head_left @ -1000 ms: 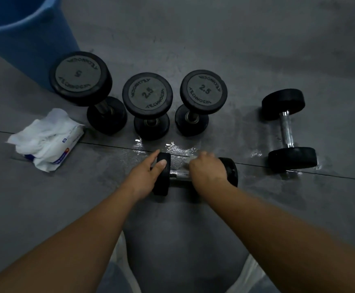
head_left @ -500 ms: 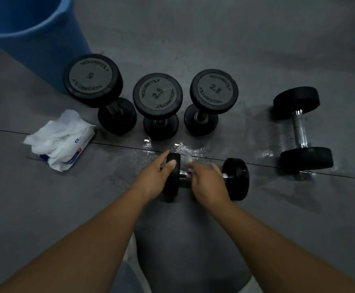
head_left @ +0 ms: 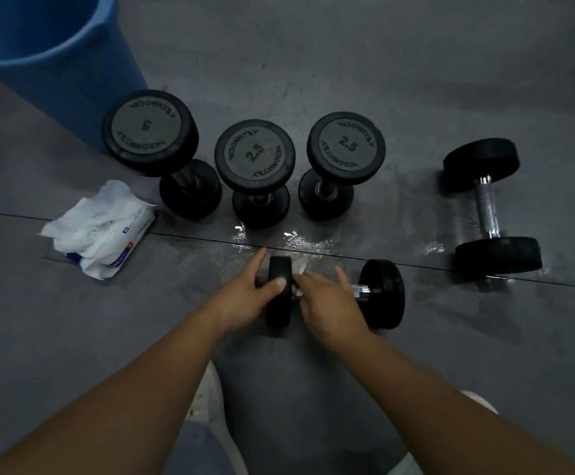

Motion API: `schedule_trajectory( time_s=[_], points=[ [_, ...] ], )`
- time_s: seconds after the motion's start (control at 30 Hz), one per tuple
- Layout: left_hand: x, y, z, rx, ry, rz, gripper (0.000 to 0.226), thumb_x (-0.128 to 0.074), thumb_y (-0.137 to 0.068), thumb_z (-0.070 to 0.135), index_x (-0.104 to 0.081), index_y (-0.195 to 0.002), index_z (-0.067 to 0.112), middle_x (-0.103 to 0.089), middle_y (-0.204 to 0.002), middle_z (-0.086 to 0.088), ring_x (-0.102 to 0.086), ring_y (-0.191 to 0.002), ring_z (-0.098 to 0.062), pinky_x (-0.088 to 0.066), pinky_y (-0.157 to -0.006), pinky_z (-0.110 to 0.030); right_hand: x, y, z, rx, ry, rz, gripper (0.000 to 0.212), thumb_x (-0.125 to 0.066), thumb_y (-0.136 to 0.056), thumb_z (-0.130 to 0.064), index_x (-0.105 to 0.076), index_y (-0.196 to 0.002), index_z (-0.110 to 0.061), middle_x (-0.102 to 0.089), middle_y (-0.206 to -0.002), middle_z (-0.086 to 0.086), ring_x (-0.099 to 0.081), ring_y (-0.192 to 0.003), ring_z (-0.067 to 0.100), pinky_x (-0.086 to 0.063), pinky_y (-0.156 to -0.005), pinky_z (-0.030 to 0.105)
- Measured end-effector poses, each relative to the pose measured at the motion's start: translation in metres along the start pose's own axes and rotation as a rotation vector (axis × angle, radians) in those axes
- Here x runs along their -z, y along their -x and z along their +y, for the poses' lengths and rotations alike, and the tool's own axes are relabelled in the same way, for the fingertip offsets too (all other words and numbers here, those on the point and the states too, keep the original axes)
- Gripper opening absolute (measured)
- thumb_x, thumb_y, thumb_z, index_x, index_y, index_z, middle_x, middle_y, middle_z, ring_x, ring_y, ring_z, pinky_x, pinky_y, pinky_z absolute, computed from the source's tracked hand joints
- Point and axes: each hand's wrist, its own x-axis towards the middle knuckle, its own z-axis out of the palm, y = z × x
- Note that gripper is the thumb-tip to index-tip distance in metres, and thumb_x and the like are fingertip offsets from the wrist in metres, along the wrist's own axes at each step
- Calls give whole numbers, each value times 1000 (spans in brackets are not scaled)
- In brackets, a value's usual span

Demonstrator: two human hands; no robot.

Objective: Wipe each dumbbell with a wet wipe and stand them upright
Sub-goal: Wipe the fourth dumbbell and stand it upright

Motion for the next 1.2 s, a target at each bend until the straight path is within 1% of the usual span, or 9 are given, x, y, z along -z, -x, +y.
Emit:
schedule_trajectory(
  time_s=[0.13, 0.33, 0.43, 0.53, 0.67, 0.77, 0.87, 0.97, 1.2],
  points=[
    [2, 11, -1, 126, 75, -202, 100, -71, -81, -5, -16, -154, 35, -52, -127, 6, -61, -115, -26, -52, -92, -47, 9, -10, 10, 4, 63, -268, 26, -50, -90, -35, -57, -114, -27, -62, -116, 2, -54, -113, 24, -31, -99, 37],
    [-3, 18, -1, 93, -10, -209, 115, -82, -60, -6, -28, -150, 42, -48, -137, 2, -61, -113, -24, -55, -93, -46, 18, -25, 11, -43, -84, -638, 31, -65, -83, -37, -65, -112, -24, -65, -104, 3, -60, -93, 21, -45, -80, 29],
    [-4, 19, 0, 43, 98, -188, 97, -73, -72, -16, -36, -147, 33, -49, -134, 2, -59, -116, -19, -57, -89, -39, 17, -31, 15, -68, -125, -591, 24, -67, -81, -34, -69, -103, -23, -68, -94, 3, -62, -84, 19, -47, -75, 27],
    [-1, 16, 4, 9, 132, -195, 85, -70, -78, -13, -38, -145, 30, -52, -132, 2, -59, -116, -14, -58, -81, -29, 8, -27, 19, -29, -107, -259, 15, -62, -81, -28, -69, -93, -22, -70, -87, 3, -64, -83, 23, -51, -73, 32],
    [-3, 5, 7, -30, 230, -18, 53, -67, -90, 8, -44, -135, 27, -65, -111, -3, -65, -84, -9, -56, -66, -24, 1, -16, 17, -4, -5, -172, 20, -50, -89, -36, -62, -99, -24, -68, -103, 5, -60, -99, 29, -45, -83, 37],
    [-19, -7, 6, -143, -37, 386, 48, -63, -92, 39, -51, -135, 22, -64, -106, 2, -64, -98, -15, -52, -90, -33, 15, -24, 13, 39, 193, -131, 25, -45, -92, -37, -61, -103, -22, -67, -107, 8, -60, -102, 29, -41, -83, 35],
    [-27, -8, 1, -281, -286, 205, 80, -74, -81, 41, -34, -149, 30, -36, -152, -2, -38, -139, -16, -28, -115, -27, 27, -24, 20, 134, 425, -81, 25, -46, -91, -34, -60, -108, -22, -67, -104, 5, -60, -102, 28, -39, -83, 35],
    [-16, -9, -4, -288, -504, 26, 114, -85, -70, 25, -10, -155, 38, -3, -165, 2, -17, -149, -15, -20, -117, -26, 30, -4, 34, -28, 638, -121, 41, -39, -94, -35, -52, -125, -13, -63, -117, 10, -51, -115, 30, -26, -106, 44],
    [-8, -21, 6, -269, -518, 16, 120, -89, -64, 26, -12, -155, 37, -12, -165, 0, -20, -149, -18, -24, -120, -36, 46, -6, 29, -93, 984, -404, 53, -33, -97, -43, -40, -142, -16, -39, -147, 16, -16, -141, 41, 2, -113, 60]
  ],
)
